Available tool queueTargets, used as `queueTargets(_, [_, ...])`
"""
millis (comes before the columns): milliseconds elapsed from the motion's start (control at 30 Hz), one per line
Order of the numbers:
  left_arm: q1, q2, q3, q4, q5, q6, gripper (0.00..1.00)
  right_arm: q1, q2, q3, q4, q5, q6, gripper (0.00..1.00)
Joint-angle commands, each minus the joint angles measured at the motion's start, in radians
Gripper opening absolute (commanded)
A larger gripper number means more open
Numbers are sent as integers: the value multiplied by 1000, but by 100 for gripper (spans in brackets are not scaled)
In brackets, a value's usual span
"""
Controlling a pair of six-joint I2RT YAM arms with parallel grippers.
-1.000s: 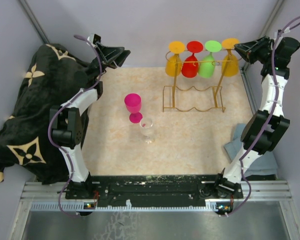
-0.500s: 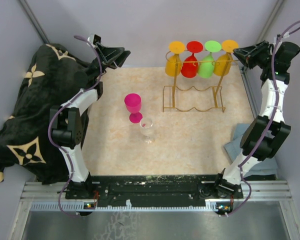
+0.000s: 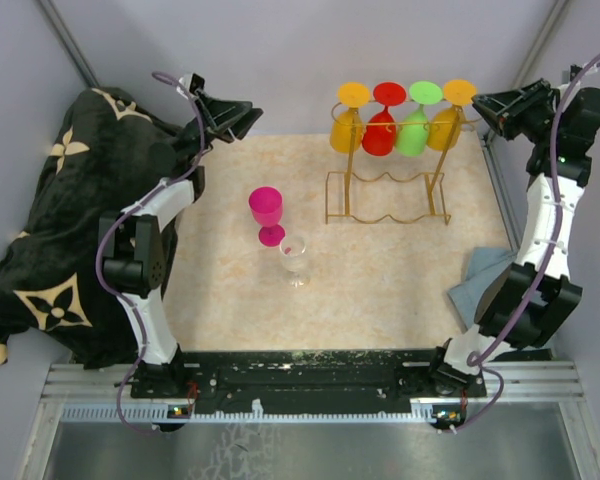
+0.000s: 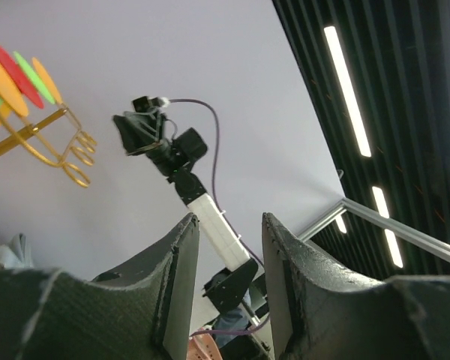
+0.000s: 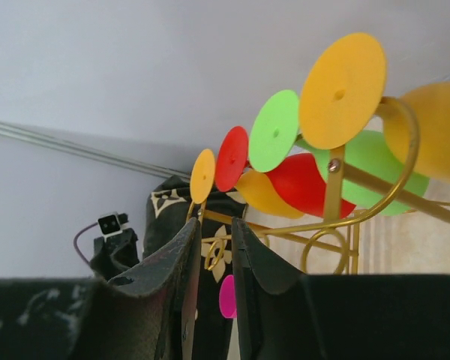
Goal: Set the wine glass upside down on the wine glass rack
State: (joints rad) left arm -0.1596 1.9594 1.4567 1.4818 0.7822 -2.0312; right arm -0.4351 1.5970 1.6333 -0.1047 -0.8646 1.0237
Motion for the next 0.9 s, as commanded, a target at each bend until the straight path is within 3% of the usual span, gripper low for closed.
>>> queueTargets(0, [31, -68, -25, -114, 109, 138, 45, -6, -117, -23, 64, -17, 23, 24])
queueTargets(133, [59, -149, -68, -460, 190, 401, 45, -7, -180, -41, 88, -14, 45, 24])
queueTargets(233, [66, -214, -30, -898, 193, 726, 45, -6, -218, -69, 165, -33, 77, 25])
queueTargets(333, [63, -255, 101, -1412, 83, 1114, 46, -6, -232, -73, 205, -43, 103, 26])
queueTargets(400, [62, -262, 173, -1639, 3, 1318, 47, -6, -238, -78, 225, -46, 121, 25])
queueTargets(500, [61, -272, 210, -1819, -76, 1458, 48, 6, -250, -92, 256, -47, 139, 26])
queueTargets(867, [-48, -269, 230, -2137, -494, 1781, 49, 64, -276, -124, 233, -36, 104, 26])
